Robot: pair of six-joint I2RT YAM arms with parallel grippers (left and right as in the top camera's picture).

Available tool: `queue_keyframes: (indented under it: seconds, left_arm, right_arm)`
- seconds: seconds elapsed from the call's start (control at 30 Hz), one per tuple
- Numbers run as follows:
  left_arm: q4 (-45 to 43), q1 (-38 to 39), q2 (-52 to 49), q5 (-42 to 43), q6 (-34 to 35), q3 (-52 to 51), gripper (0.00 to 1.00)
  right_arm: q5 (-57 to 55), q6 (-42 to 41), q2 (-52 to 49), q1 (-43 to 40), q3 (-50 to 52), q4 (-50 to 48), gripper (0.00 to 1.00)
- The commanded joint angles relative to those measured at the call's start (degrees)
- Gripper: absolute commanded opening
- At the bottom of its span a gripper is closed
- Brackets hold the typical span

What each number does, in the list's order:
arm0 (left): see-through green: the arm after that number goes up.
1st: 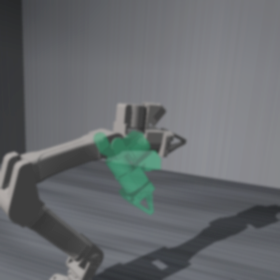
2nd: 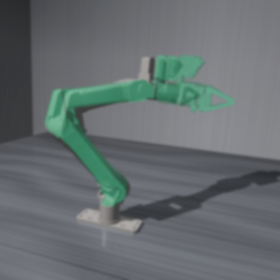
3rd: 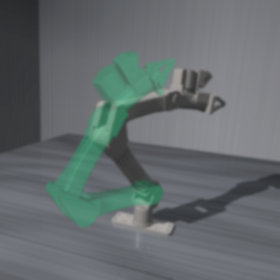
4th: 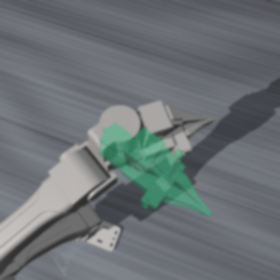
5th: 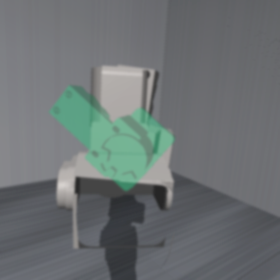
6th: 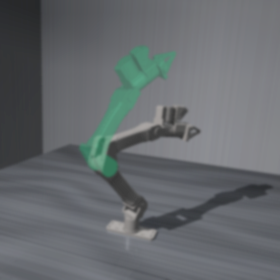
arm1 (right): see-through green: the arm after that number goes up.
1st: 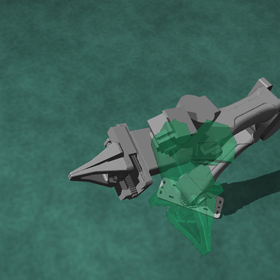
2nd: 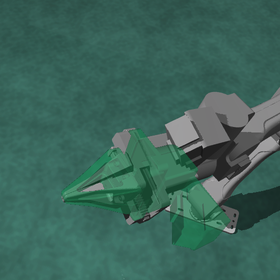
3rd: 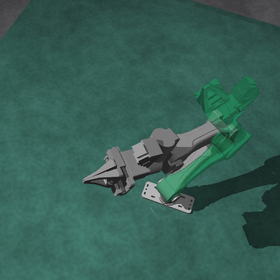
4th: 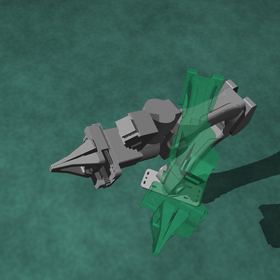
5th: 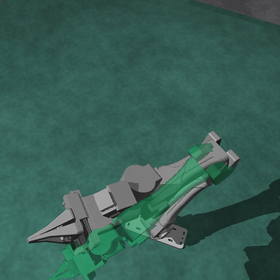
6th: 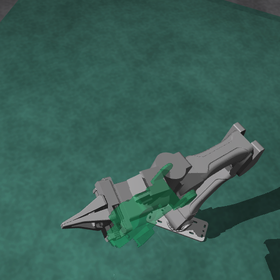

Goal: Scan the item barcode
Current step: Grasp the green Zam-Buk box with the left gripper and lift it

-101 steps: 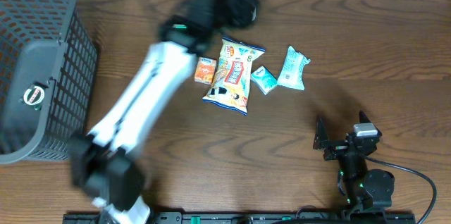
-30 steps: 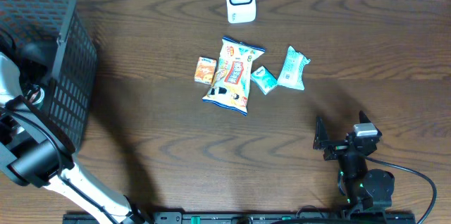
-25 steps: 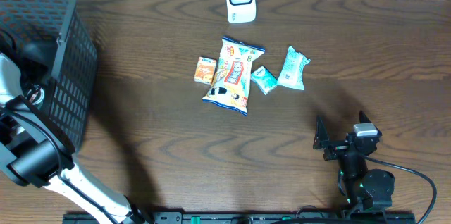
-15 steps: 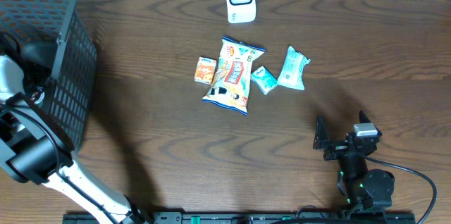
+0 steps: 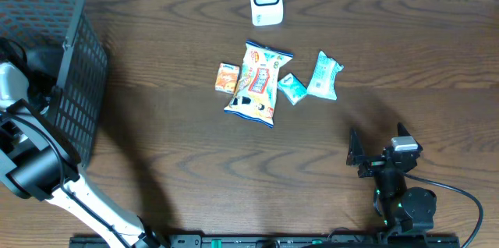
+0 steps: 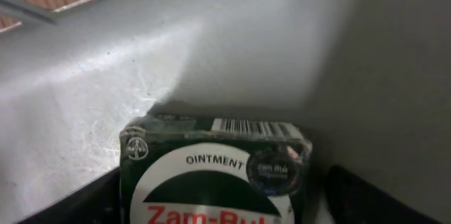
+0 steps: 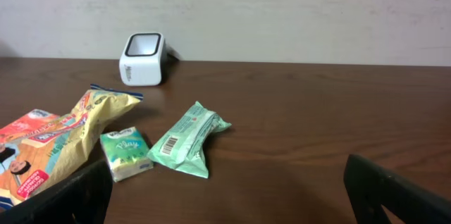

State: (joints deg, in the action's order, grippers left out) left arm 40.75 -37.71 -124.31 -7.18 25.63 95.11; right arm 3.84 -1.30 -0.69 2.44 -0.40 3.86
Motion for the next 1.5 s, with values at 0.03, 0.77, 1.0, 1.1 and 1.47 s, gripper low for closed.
queue_keyframes:
  seconds: [0.03, 0.77, 1.0, 1.1, 1.47]
  left_arm:
    - [2.1, 0.2, -1.5, 0.5, 0.0, -0.9, 0.74]
    - [3.8, 0.2, 10.7, 6.8, 0.2, 2.1, 0.42]
    - [-0.2, 0.2, 23.4, 13.9, 6.3, 2.1, 0.43]
    - [-3.0, 0.2, 29.6, 18.3, 12.1, 2.1, 0.43]
    - [-8.2, 7.5, 44.4, 39.2, 22.5, 2.0, 0.43]
  right_arm:
    - [0.0, -0.8, 0.3, -0.1, 0.0, 0.2, 0.99]
    - [0.0, -0.8, 0.3, -0.1, 0.0, 0.2, 0.99]
    - [0.0, -0.8, 0.3, -0.1, 0.0, 0.2, 0.99]
    - [0.0, -0.8, 0.3, -0.1, 0.0, 0.2, 0.99]
    - [0.0, -0.8, 0.3, -0.1, 0.0, 0.2, 0.99]
